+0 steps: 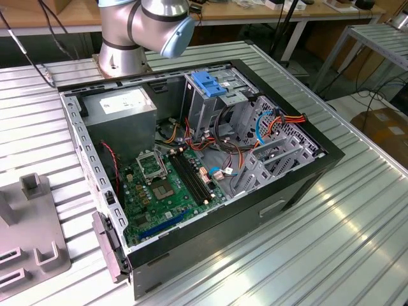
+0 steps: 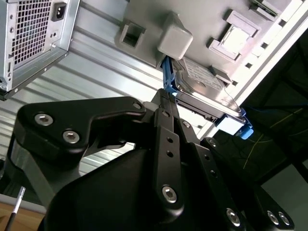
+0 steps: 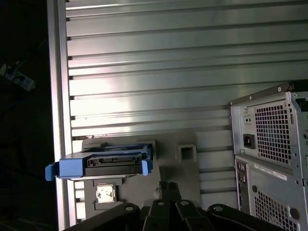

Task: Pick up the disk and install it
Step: 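Reach for the disk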

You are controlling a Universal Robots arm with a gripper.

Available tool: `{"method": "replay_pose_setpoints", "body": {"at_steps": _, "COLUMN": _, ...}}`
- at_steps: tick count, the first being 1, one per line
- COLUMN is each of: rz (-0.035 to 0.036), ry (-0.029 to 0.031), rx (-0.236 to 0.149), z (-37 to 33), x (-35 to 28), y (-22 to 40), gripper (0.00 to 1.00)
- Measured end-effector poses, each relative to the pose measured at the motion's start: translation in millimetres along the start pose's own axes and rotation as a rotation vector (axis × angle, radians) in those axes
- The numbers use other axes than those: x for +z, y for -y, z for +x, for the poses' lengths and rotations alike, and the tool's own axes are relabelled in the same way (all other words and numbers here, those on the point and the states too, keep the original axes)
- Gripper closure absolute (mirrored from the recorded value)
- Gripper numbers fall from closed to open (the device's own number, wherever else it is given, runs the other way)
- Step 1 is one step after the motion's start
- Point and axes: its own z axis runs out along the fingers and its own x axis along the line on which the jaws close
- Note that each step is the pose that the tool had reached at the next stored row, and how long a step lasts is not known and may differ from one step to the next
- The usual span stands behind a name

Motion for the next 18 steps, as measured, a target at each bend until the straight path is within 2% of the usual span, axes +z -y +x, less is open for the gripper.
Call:
{"method": "replay_pose_setpoints", "body": {"at_steps": 14, "rz": 0.0000, "ry": 0.0000, "rx": 0.000, "z": 31.9, "x": 1.6, "y": -0.6, "gripper": 0.90}}
{"method": "replay_pose_setpoints", "body": {"at_steps": 18, "rz": 0.0001, "ry": -0.0001, "rx": 0.000, "z": 43.8, "x": 2.2, "y": -0.8, "gripper": 0.90}}
